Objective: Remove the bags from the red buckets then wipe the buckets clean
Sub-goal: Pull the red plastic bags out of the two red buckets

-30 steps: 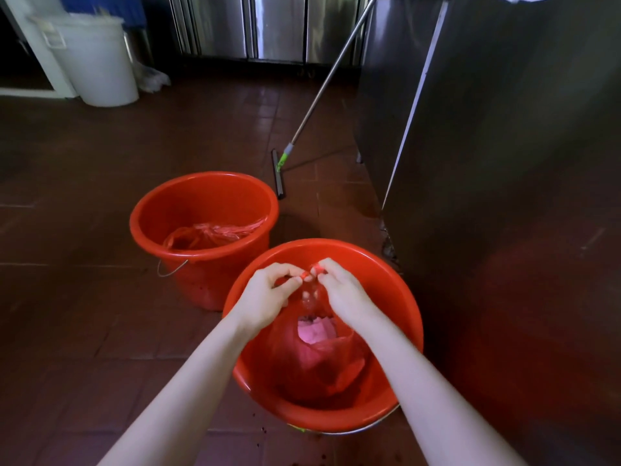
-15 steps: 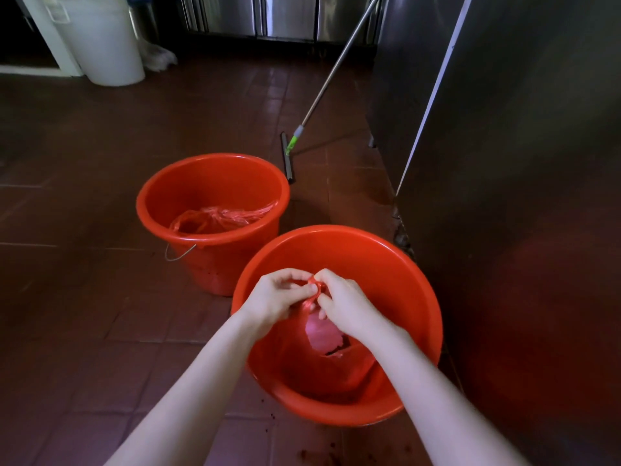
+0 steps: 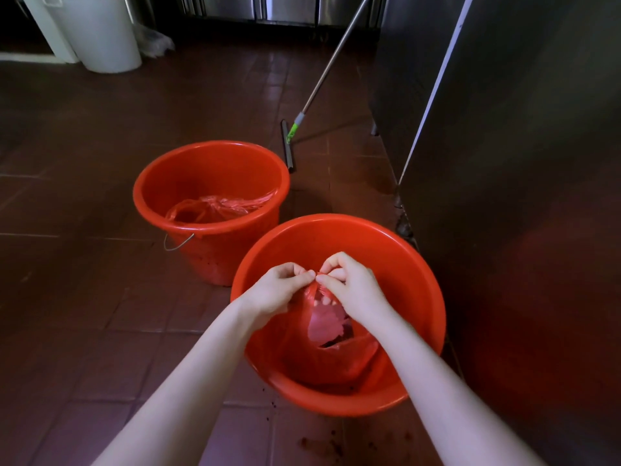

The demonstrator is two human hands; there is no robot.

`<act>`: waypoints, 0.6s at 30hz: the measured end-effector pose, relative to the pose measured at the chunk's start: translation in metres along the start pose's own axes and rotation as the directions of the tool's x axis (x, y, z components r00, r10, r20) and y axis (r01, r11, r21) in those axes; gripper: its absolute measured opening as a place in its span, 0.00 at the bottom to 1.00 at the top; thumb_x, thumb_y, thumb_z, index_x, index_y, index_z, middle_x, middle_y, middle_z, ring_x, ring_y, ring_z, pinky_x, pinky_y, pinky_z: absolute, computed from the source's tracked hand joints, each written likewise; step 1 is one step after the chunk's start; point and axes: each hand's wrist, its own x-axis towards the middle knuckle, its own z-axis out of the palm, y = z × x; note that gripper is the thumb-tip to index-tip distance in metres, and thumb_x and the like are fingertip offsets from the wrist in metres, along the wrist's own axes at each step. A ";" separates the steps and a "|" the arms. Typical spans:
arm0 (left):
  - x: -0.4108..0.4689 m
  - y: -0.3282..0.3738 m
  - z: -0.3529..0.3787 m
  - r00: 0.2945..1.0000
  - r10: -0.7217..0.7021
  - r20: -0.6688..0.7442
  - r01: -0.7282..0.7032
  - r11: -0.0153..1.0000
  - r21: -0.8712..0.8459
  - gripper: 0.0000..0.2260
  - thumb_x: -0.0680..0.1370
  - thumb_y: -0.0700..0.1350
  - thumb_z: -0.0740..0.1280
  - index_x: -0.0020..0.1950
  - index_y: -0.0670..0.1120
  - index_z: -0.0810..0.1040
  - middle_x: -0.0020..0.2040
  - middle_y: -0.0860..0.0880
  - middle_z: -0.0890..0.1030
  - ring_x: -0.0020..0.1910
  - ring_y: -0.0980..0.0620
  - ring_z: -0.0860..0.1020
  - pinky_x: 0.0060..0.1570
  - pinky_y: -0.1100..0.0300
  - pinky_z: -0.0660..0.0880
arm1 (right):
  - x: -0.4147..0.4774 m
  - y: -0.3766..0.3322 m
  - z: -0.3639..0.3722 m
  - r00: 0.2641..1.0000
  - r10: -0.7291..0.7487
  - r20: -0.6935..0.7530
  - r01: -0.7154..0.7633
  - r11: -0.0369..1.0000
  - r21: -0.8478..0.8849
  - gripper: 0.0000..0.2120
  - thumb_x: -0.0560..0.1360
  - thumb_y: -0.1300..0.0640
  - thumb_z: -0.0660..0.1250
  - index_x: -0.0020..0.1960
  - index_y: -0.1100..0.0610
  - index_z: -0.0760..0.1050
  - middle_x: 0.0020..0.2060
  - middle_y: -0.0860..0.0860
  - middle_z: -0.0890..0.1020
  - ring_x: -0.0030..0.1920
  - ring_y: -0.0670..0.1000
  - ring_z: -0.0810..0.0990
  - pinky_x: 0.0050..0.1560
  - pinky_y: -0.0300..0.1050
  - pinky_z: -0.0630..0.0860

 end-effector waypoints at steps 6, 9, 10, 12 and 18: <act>-0.002 0.004 0.004 0.959 0.247 0.135 -0.273 0.933 0.234 0.12 0.74 0.37 0.72 0.39 0.46 0.70 0.40 0.44 0.76 0.42 0.49 0.73 0.45 0.55 0.68 | 0.009 0.003 0.004 0.984 0.096 -0.149 -0.114 0.987 -0.117 0.07 0.80 0.53 0.62 0.45 0.49 0.66 0.33 0.51 0.78 0.29 0.50 0.78 0.31 0.48 0.78; 0.000 0.005 0.009 0.866 0.475 0.157 -0.454 0.612 0.647 0.17 0.68 0.38 0.76 0.34 0.48 0.68 0.36 0.49 0.73 0.37 0.53 0.70 0.41 0.58 0.66 | 0.017 0.004 0.007 0.976 0.195 -0.097 -0.213 0.951 -0.225 0.06 0.78 0.58 0.63 0.43 0.51 0.69 0.36 0.53 0.79 0.33 0.54 0.78 0.37 0.50 0.79; -0.001 0.006 0.010 0.833 0.525 0.176 -0.487 0.543 0.685 0.17 0.67 0.37 0.77 0.34 0.47 0.68 0.36 0.49 0.73 0.36 0.52 0.69 0.40 0.59 0.66 | 0.019 0.003 0.006 0.971 0.233 -0.054 -0.239 0.935 -0.261 0.07 0.76 0.60 0.64 0.42 0.51 0.70 0.34 0.53 0.80 0.32 0.53 0.79 0.35 0.47 0.78; -0.002 0.007 0.010 0.790 0.586 0.180 -0.529 0.501 0.685 0.18 0.65 0.36 0.77 0.34 0.48 0.68 0.38 0.48 0.75 0.37 0.51 0.71 0.39 0.60 0.66 | 0.022 0.002 0.002 0.953 0.301 0.026 -0.284 0.921 -0.268 0.08 0.72 0.64 0.66 0.40 0.51 0.74 0.27 0.51 0.80 0.25 0.49 0.78 0.29 0.40 0.75; -0.002 0.002 0.006 0.813 0.582 0.006 -0.469 0.649 0.599 0.17 0.68 0.38 0.77 0.34 0.48 0.68 0.38 0.51 0.84 0.42 0.55 0.82 0.44 0.58 0.74 | 0.014 0.010 -0.002 0.939 0.255 0.233 -0.278 0.958 0.069 0.14 0.72 0.68 0.61 0.33 0.56 0.79 0.25 0.52 0.80 0.28 0.48 0.79 0.34 0.41 0.75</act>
